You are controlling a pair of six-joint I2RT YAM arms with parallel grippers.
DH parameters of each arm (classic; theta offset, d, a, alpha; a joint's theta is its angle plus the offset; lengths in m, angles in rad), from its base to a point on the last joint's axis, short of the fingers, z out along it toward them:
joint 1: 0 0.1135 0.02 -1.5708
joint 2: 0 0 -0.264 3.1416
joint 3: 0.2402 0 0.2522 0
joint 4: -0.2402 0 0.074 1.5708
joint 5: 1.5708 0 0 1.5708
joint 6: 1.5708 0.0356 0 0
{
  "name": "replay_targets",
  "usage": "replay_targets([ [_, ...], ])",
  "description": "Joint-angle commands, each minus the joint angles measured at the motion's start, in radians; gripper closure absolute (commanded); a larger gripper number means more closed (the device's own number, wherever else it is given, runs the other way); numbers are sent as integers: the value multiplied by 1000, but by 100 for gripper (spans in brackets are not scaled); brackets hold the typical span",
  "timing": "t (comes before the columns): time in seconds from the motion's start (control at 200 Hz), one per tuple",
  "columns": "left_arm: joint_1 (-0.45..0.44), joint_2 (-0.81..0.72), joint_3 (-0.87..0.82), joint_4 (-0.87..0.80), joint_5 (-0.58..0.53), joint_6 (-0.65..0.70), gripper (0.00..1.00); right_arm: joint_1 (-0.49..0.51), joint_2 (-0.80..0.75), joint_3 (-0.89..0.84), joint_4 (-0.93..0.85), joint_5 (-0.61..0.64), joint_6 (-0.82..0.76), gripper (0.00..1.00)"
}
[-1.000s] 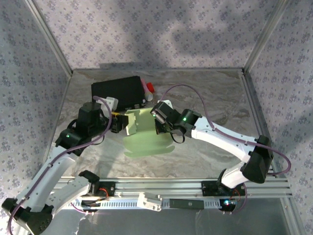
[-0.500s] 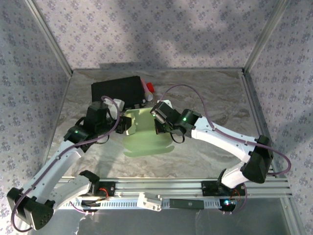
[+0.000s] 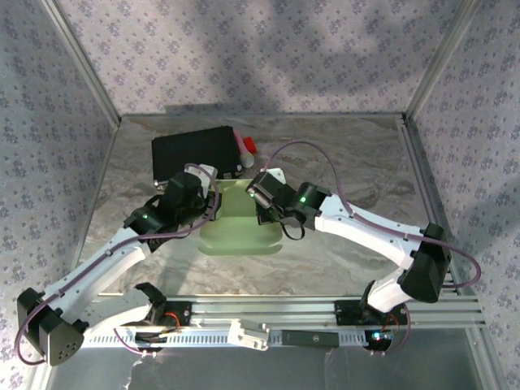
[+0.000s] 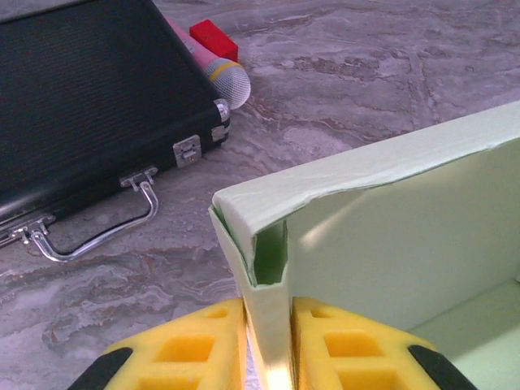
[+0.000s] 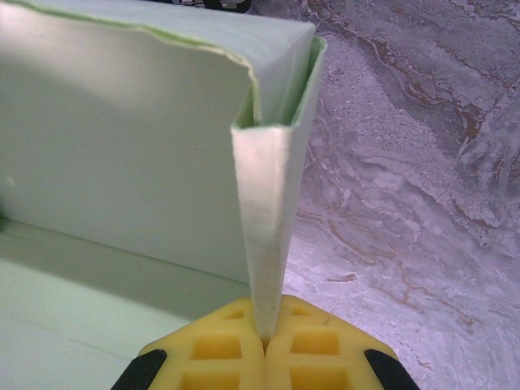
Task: Fold the paper box
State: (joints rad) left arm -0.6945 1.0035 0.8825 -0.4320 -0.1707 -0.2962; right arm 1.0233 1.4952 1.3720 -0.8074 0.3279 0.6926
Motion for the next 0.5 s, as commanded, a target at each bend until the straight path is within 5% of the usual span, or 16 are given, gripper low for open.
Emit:
replay_targets([
  [0.0,-21,18,3,61,-34,23,78,26,4,53,31,-8,13,100],
  [0.135,-26,37,-3,76,-45,28,69,29,1,55,31,-7,17,100],
  [0.375,-27,33,-16,99,-52,26,93,35,-5,54,33,-4,18,100],
  [0.495,-29,39,-17,108,-46,23,97,37,-3,52,38,-6,21,100],
])
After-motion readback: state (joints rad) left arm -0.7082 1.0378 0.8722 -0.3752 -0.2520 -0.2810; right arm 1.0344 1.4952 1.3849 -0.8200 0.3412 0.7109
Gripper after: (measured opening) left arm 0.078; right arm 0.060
